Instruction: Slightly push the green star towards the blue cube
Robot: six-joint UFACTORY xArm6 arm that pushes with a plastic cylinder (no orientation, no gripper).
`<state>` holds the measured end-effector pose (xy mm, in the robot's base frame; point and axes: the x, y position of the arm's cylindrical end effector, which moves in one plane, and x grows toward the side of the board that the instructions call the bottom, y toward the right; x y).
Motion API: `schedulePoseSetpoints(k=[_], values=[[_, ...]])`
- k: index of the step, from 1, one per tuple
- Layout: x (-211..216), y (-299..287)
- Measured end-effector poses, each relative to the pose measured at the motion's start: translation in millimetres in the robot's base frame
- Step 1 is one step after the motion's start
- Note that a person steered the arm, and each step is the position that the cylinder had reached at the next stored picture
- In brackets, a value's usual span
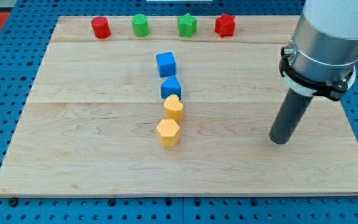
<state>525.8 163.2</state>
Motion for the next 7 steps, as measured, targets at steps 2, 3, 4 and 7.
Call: schedulePoseSetpoints(k=[2,3,4,7], values=[[1,-1],[1,21],[-23,57],[-178,79]])
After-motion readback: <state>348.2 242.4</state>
